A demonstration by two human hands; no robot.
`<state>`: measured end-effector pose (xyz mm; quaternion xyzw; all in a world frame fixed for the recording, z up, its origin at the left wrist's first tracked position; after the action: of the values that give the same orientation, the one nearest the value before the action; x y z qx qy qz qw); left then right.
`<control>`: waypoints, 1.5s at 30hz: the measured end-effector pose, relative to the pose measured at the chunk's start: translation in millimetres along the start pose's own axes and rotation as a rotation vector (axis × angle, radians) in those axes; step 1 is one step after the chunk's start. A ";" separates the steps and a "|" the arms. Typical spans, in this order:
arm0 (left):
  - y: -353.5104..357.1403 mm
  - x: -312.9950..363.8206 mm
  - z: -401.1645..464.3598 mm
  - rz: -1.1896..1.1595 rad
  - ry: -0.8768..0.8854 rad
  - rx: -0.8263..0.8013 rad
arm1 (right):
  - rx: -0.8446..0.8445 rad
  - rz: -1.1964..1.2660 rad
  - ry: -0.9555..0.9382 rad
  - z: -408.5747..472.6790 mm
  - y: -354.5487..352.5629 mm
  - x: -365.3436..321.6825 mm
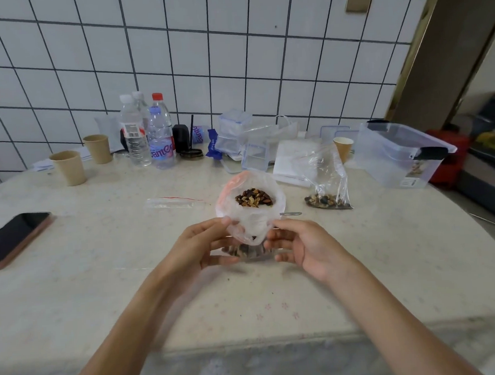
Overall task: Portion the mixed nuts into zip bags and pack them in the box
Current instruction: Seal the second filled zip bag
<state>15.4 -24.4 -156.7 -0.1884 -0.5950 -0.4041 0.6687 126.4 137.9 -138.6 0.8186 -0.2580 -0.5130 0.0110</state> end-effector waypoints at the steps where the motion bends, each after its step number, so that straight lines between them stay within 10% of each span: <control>1: -0.1 4.1 -0.2 0.012 0.003 0.003 | -0.026 0.002 -0.015 -2.6 -1.5 -2.4; 10: -2.0 47.3 3.3 0.347 0.068 0.302 | 0.254 -0.273 -0.240 -21.5 -7.8 -31.1; 18: 28.3 91.7 10.3 1.407 0.322 0.237 | 0.727 -1.114 -0.638 -44.0 10.6 -57.2; 24: 25.1 79.2 16.2 0.596 -0.113 0.198 | 0.234 -0.378 -0.219 -37.0 -2.7 -55.7; 30: 34.4 72.8 14.2 0.181 -0.165 0.082 | -0.009 -0.045 -0.113 -41.8 4.2 -49.2; 45: 36.7 72.7 8.0 0.129 -0.076 0.187 | -0.098 0.084 -0.026 -17.7 13.0 -33.4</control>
<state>35.8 -19.4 -77.6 -0.1784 -0.6417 -0.2955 0.6849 124.6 136.8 -98.6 0.7988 -0.2667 -0.5348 0.0693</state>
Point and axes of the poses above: each hand's wrist, its own z-axis towards the middle knuckle, its own y-axis out of the palm, x = y × z, the point moved 7 cm from there along z, towards the middle knuckle, and after that the axes turned 14 degrees about y, right-handed, at the moved point
